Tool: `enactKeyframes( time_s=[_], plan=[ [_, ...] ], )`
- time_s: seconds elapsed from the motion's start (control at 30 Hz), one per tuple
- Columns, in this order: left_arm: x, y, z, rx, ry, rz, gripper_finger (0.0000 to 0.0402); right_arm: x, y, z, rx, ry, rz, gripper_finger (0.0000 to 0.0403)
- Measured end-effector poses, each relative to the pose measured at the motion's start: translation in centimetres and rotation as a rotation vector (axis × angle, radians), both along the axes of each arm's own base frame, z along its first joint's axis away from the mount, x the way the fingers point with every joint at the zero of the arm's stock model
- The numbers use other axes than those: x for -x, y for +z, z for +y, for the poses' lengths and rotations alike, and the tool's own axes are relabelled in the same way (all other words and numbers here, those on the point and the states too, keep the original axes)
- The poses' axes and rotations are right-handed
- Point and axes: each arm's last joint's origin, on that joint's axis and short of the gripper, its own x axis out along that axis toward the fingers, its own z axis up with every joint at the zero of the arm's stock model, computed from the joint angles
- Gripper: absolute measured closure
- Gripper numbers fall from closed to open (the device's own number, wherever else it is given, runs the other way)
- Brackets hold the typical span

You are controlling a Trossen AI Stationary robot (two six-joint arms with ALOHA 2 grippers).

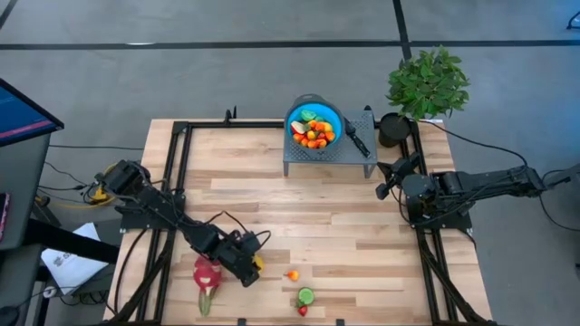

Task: Pick & Place Fruit
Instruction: Put the lemon into the strainer bowl

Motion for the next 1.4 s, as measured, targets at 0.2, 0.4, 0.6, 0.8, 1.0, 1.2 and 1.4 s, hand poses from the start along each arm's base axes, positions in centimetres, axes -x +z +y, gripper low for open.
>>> enactKeyframes(
  time_s=[0.2, 0.4, 0.6, 0.8, 1.0, 1.2, 1.4],
  plan=[
    [-0.6, 0.0, 1.0, -0.032, -0.018, -0.010, 0.0145, 0.0, 0.0, 0.0, -0.002, -0.002, -0.003, 0.0403],
    [-1.8, 0.3, 2.1, -0.005, 0.035, -0.059, 0.0145, 0.0, -0.1, 0.0, -0.009, -0.006, -0.004, 0.0403],
    [-3.1, 0.7, 3.5, 0.027, 0.093, -0.122, 0.0145, 0.0, 0.0, 0.0, -0.008, -0.010, -0.006, 0.0403],
    [-3.8, 0.8, 5.0, 0.032, 0.146, -0.140, 0.0145, 0.1, 0.0, -0.1, 0.007, -0.030, -0.008, 0.0403],
    [-4.6, 0.9, 7.0, 0.029, 0.215, -0.143, 0.0145, 0.1, 0.0, -0.1, 0.008, -0.031, -0.009, 0.0403],
    [-5.3, 1.0, 9.5, 0.033, 0.300, -0.162, 0.0145, 0.1, 0.0, -0.1, 0.008, -0.031, -0.010, 0.0403],
    [-6.5, 1.7, 11.1, 0.069, 0.358, -0.271, 0.0145, 0.1, 0.0, -0.1, 0.008, -0.030, -0.011, 0.0403]
  ],
)
